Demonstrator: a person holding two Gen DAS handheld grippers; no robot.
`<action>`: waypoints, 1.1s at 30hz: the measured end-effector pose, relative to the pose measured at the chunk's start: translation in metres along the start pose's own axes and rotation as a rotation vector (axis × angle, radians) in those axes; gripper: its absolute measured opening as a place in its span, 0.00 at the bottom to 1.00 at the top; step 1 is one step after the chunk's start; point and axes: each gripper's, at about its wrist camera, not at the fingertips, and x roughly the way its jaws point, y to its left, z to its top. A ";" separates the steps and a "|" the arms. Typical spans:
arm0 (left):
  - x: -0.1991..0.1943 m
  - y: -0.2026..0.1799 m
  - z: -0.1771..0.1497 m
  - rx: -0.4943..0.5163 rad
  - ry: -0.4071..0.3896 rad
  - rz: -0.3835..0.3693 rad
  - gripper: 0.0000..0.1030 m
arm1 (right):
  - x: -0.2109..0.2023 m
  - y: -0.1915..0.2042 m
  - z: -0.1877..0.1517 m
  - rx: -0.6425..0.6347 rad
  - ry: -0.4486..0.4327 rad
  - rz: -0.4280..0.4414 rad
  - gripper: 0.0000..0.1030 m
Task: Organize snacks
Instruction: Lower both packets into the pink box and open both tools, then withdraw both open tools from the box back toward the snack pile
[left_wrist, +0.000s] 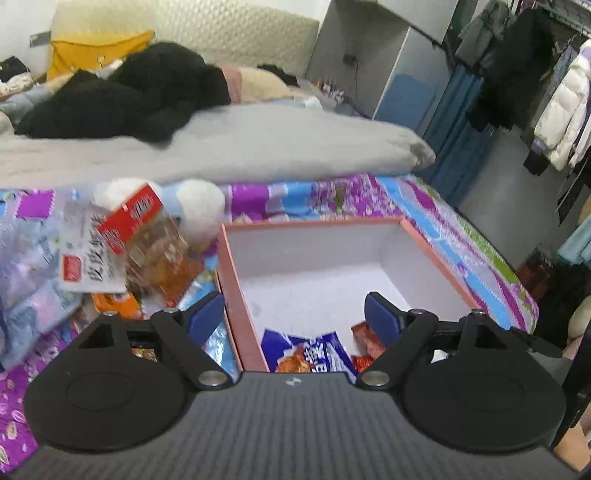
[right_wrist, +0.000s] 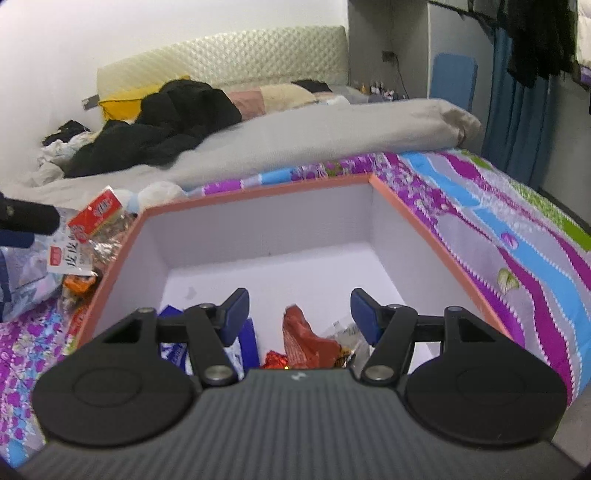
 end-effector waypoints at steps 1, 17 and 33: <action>-0.006 0.003 0.002 -0.007 -0.015 0.002 0.84 | -0.002 0.001 0.002 -0.003 -0.005 0.000 0.61; -0.093 0.024 -0.009 0.018 -0.149 0.032 0.84 | -0.057 0.043 0.022 -0.008 -0.132 0.060 0.61; -0.166 0.068 -0.041 -0.008 -0.253 0.078 0.84 | -0.107 0.112 0.023 -0.058 -0.240 0.169 0.61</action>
